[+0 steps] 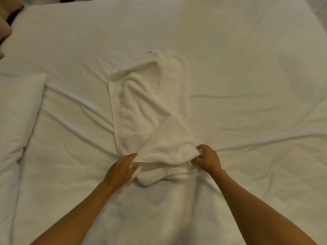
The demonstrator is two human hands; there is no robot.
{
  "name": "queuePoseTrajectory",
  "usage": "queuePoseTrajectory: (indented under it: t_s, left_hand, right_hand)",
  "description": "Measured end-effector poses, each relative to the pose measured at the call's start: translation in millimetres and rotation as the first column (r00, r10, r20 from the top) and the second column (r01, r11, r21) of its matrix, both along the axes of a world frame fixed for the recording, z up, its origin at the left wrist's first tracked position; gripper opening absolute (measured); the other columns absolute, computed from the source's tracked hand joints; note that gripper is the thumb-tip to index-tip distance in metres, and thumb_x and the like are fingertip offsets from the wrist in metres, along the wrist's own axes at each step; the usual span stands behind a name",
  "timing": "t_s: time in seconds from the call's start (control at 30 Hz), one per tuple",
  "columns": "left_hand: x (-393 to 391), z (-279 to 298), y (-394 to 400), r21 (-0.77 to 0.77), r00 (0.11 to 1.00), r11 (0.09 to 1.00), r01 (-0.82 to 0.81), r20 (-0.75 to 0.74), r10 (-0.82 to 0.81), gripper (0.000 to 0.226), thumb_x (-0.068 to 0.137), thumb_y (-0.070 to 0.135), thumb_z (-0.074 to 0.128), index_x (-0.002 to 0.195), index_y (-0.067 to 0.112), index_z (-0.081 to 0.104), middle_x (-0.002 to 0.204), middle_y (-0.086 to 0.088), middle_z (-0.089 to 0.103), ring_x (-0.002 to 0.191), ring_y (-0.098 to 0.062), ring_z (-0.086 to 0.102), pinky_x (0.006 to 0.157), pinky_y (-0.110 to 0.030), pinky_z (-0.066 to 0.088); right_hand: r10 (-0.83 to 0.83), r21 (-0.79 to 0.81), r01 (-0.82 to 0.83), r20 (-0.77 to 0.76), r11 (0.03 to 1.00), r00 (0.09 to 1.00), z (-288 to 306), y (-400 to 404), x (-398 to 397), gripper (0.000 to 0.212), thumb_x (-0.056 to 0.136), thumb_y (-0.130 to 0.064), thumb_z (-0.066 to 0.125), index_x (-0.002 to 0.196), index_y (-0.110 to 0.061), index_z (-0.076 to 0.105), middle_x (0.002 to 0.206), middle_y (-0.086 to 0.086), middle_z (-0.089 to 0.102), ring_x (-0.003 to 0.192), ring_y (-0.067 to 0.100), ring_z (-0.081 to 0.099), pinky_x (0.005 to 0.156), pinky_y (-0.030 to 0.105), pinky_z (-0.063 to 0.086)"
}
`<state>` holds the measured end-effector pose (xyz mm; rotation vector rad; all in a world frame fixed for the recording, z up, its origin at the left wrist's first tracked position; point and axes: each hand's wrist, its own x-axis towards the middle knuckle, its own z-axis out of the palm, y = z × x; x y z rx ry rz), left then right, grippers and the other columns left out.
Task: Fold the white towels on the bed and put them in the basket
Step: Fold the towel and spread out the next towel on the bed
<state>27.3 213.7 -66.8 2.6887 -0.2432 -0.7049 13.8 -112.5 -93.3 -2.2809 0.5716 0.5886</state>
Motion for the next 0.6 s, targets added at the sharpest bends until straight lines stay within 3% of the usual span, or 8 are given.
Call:
queuePoseTrajectory:
  t_s: [0.1, 0.17, 0.23, 0.3, 0.4, 0.47, 0.53, 0.6]
  left_hand:
    - [-12.9, -17.2, -11.3, 0.023, 0.992, 1.0, -0.004, -0.126, 0.007, 0.084, 0.088, 0.039, 0.063, 0.152, 0.013, 0.015, 0.16, -0.005, 0.018, 0.146, -0.019, 0.022, 0.118, -0.028, 0.023]
    - [-20.9, -28.4, -19.7, -0.017, 0.987, 0.995, -0.098, -0.132, 0.094, 0.092, 0.086, 0.032, 0.066, 0.153, 0.011, 0.006, 0.161, -0.005, 0.009, 0.149, -0.019, 0.014, 0.12, -0.028, 0.018]
    - [-24.8, -30.5, -28.5, -0.055, 0.968, 0.97, -0.236, -0.098, 0.23, 0.083, 0.089, 0.019, 0.064, 0.153, 0.012, 0.011, 0.159, -0.006, 0.021, 0.144, -0.021, 0.028, 0.116, -0.03, 0.029]
    - [-22.0, -26.7, -34.3, 0.0, 0.943, 0.943, -0.332, -0.007, 0.332, 0.064, 0.094, 0.008, 0.054, 0.151, 0.016, 0.025, 0.144, -0.01, 0.048, 0.125, -0.029, 0.053, 0.102, -0.034, 0.046]
    - [-15.8, -15.5, -32.1, 0.141, 0.957, 0.949, -0.281, 0.111, 0.267, 0.051, 0.094, -0.002, 0.039, 0.141, 0.016, 0.043, 0.118, -0.016, 0.067, 0.103, -0.033, 0.065, 0.087, -0.037, 0.051]
    - [-12.1, -6.9, -23.8, 0.123, 0.959, 0.962, -0.242, 0.184, 0.217, 0.049, 0.091, -0.006, 0.046, 0.136, 0.012, 0.052, 0.115, -0.019, 0.069, 0.101, -0.035, 0.067, 0.085, -0.037, 0.054]
    - [-9.1, 0.7, -11.9, 0.127, 0.952, 0.976, -0.175, 0.275, 0.135, 0.05, 0.08, -0.013, 0.059, 0.126, 0.007, 0.062, 0.105, -0.023, 0.072, 0.086, -0.038, 0.072, 0.071, -0.041, 0.059]
    - [-4.4, 9.7, 1.0, 0.23, 0.949, 0.962, -0.147, 0.308, 0.072, 0.057, 0.068, -0.019, 0.066, 0.118, 0.006, 0.068, 0.097, -0.025, 0.073, 0.074, -0.04, 0.073, 0.056, -0.043, 0.059]
  right_hand:
    - [-0.038, 0.054, 0.038, 0.01, 0.998, 0.999, 4.3, 6.2, 2.2, 0.018, 0.069, -0.012, 0.057, 0.087, -0.011, 0.056, 0.079, 0.004, 0.059, 0.073, 0.025, 0.053, 0.059, 0.029, 0.04]
    - [-0.048, 0.086, 0.046, 0.025, 0.995, 0.999, 6.1, 10.2, 2.9, 0.011, 0.064, -0.013, 0.054, 0.073, -0.011, 0.047, 0.065, 0.001, 0.051, 0.064, 0.023, 0.045, 0.052, 0.028, 0.033]
    - [-0.077, 0.116, 0.071, 0.052, 0.991, 0.996, 7.3, 14.7, 2.4, 0.016, 0.065, -0.008, 0.055, 0.07, -0.013, 0.041, 0.061, -0.001, 0.045, 0.061, 0.021, 0.04, 0.051, 0.028, 0.03]
    - [-0.149, 0.158, 0.138, 0.059, 0.978, 0.987, 9.5, 18.4, 0.9, 0.022, 0.067, -0.007, 0.059, 0.081, -0.013, 0.042, 0.066, 0.0, 0.047, 0.061, 0.021, 0.042, 0.052, 0.029, 0.033]
    - [-0.23, 0.186, 0.216, 0.052, 0.958, 0.972, 16.7, 19.0, -1.1, 0.038, 0.072, -0.01, 0.062, 0.104, -0.016, 0.042, 0.073, 0.004, 0.054, 0.065, 0.024, 0.052, 0.054, 0.029, 0.041]
    - [-0.193, 0.063, 0.188, 0.094, 0.98, 0.977, 22.6, 15.4, -4.6, 0.045, 0.072, -0.008, 0.058, 0.112, -0.018, 0.04, 0.081, 0.006, 0.056, 0.071, 0.028, 0.055, 0.057, 0.031, 0.043]
    - [-0.095, -0.161, 0.119, 0.151, 0.98, 0.984, 29.3, 9.3, -12.9, 0.045, 0.074, -0.004, 0.055, 0.115, -0.017, 0.042, 0.092, 0.004, 0.053, 0.074, 0.029, 0.053, 0.06, 0.032, 0.041]
    - [0.042, -0.351, 0.037, 0.214, 0.936, 0.976, 30.7, 2.4, -27.0, 0.043, 0.074, 0.0, 0.057, 0.114, -0.014, 0.047, 0.097, 0.007, 0.053, 0.072, 0.029, 0.052, 0.055, 0.032, 0.039]
